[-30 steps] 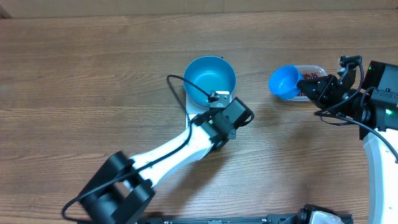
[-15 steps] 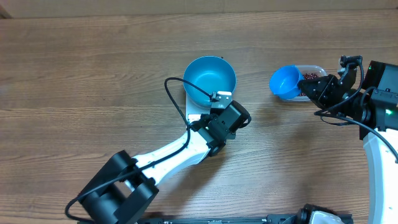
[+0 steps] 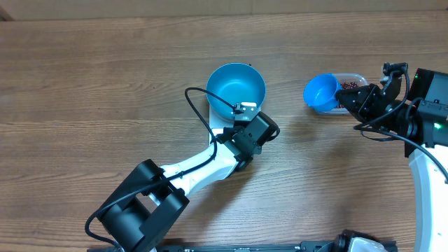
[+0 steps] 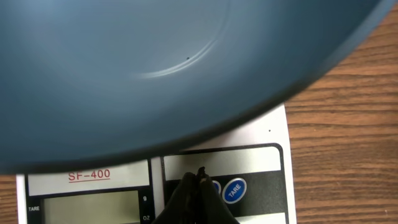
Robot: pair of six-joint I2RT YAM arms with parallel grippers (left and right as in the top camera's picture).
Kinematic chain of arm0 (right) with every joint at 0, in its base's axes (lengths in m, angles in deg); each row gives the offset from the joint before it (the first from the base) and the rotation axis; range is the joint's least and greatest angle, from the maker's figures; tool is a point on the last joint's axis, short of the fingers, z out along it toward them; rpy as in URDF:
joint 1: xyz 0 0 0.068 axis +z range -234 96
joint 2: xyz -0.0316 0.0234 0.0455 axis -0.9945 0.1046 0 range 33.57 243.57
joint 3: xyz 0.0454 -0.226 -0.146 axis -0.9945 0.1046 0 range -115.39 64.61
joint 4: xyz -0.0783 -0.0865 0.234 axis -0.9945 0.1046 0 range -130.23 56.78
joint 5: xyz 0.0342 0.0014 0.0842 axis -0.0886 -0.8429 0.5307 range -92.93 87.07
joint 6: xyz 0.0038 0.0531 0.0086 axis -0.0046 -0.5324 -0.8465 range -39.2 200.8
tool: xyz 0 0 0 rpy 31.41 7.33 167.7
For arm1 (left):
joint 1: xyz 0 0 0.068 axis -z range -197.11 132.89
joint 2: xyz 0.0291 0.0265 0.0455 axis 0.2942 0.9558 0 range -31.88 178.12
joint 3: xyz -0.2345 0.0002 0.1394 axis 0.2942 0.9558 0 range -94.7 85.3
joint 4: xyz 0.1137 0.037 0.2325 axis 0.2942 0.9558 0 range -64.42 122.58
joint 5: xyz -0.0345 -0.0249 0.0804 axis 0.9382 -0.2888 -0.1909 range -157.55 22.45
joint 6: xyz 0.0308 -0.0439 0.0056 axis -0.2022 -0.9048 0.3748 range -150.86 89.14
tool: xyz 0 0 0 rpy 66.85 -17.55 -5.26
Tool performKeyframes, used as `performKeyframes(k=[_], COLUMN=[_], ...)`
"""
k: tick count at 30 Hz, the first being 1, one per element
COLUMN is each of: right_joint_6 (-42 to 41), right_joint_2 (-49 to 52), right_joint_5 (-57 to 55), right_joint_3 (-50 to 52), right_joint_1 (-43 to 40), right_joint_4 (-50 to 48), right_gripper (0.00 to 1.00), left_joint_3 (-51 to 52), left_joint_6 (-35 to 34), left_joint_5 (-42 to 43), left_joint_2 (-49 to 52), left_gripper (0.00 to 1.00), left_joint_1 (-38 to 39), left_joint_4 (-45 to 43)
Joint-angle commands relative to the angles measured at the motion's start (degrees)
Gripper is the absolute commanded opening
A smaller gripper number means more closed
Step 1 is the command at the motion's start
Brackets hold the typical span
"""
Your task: Scoop item into bowl and weigh 150g on scale
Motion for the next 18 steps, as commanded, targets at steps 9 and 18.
performKeyframes(k=[9,18], right_joint_6=[0.5,0.5], right_joint_2=[-0.7,-0.7], right_joint_5=[-0.2,-0.2], right_joint_3=[-1.2,-1.2], right_joint_1=[-0.3,-0.3], right_joint_4=[-0.1,-0.1], right_gripper=[0.04,0.04], left_joint_3=[0.4,0.4], left_joint_6=[-0.7,-2.2], left_joint_5=[-0.8,-0.8], left_joint_2=[1.0,1.7], left_gripper=[0.04,0.04], left_joint_1=[-0.3,-0.3], left_joint_4=[1.7,1.9])
